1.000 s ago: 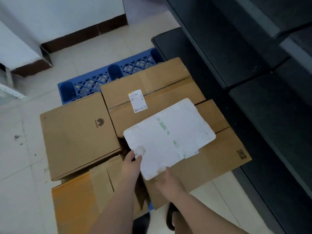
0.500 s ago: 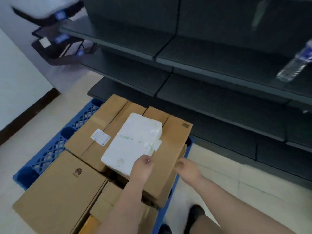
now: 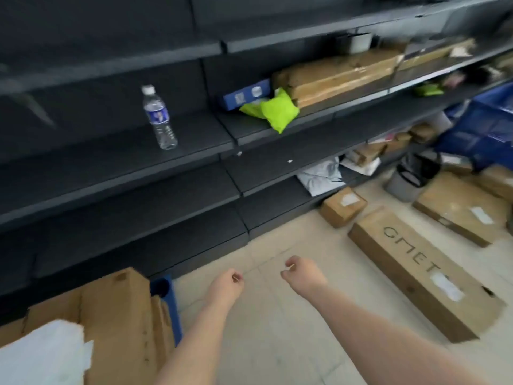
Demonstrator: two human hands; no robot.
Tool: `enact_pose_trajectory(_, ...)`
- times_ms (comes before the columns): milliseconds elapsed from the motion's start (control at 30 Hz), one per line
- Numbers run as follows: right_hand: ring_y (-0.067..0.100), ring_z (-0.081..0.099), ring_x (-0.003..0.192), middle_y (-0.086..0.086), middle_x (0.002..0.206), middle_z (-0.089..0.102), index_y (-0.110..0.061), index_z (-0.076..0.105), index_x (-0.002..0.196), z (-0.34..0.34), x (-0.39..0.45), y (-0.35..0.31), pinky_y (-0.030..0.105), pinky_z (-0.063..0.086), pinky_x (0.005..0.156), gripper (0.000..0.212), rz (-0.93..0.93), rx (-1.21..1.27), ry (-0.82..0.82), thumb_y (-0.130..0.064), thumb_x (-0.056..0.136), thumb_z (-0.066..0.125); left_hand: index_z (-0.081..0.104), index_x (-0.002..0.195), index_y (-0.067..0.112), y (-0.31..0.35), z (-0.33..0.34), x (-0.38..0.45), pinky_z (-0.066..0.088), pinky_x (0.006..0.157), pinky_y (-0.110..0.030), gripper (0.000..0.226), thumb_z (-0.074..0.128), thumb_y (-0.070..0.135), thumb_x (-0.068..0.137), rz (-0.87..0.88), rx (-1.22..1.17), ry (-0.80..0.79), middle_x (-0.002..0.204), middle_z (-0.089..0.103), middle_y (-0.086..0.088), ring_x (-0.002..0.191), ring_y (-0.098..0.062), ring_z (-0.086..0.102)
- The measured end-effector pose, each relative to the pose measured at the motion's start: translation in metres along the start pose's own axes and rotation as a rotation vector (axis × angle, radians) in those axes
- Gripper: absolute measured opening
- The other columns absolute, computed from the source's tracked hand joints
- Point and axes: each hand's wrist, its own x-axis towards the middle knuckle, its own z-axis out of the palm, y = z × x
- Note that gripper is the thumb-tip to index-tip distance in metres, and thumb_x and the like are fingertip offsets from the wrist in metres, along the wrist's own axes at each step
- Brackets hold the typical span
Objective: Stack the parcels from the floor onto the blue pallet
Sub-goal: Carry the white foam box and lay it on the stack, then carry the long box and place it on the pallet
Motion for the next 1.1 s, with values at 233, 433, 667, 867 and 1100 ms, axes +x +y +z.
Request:
enact_pose_trajectory(233,0.023,0.059,0.107,0.004,0.124,0.059,-0.017,0.052,0.128,-0.157,0.013,0.179,0.028,0.046,0.082,0.041,0.240,0.104,0.177,-0.032,0.090,0.052,0.063,0.104,0.020,0.186,0.149,0.002,0.050,0.086,-0.030,0.019,0.050,0.026,0.090,0.217,0.227,-0.189,0.113,0.067,-0.003,0.104,-0.023,0.062)
enact_pose_trajectory(433,0.021,0.058,0.110,0.004,0.127,0.058,-0.016,0.051,0.130,-0.244,0.017,0.299,0.026,0.042,0.080,0.044,0.401,0.198,0.267,-0.033,0.089,0.053,0.063,0.099,0.020,0.304,0.255,-0.004,0.048,0.084,-0.029,0.018,0.052,0.028,0.088,0.341,0.344,-0.329,0.110,0.068,-0.005,0.103,-0.024,0.062)
enact_pose_trajectory(667,0.022,0.055,0.115,0.005,0.130,0.057,-0.014,0.051,0.130,-0.289,0.040,0.382,0.025,0.042,0.084,0.046,0.561,0.368,0.273,-0.032,0.088,0.055,0.053,0.083,0.023,0.393,0.329,0.023,0.048,0.082,-0.030,0.007,0.051,0.027,0.090,0.398,0.482,-0.420,0.106,0.067,-0.005,0.099,-0.026,0.062)
enact_pose_trajectory(867,0.021,0.057,0.092,0.004,0.115,0.062,-0.014,0.055,0.123,-0.350,0.076,0.438,0.028,0.049,0.075,0.039,0.702,0.417,0.335,-0.031,0.087,0.055,0.055,0.085,0.021,0.474,0.395,0.068,0.043,0.074,-0.028,0.010,0.050,0.025,0.092,0.399,0.448,-0.509,0.091,0.060,-0.001,0.085,-0.021,0.055)
enact_pose_trajectory(1100,0.021,0.058,0.095,0.000,0.117,0.060,-0.020,0.050,0.127,-0.430,0.119,0.501,0.029,0.047,0.074,0.044,0.714,0.411,0.359,-0.031,0.084,0.057,0.059,0.091,0.018,0.564,0.466,0.092,0.040,0.077,-0.026,0.008,0.051,0.022,0.090,0.320,0.401,-0.495,0.092,0.058,-0.001,0.086,-0.021,0.053)
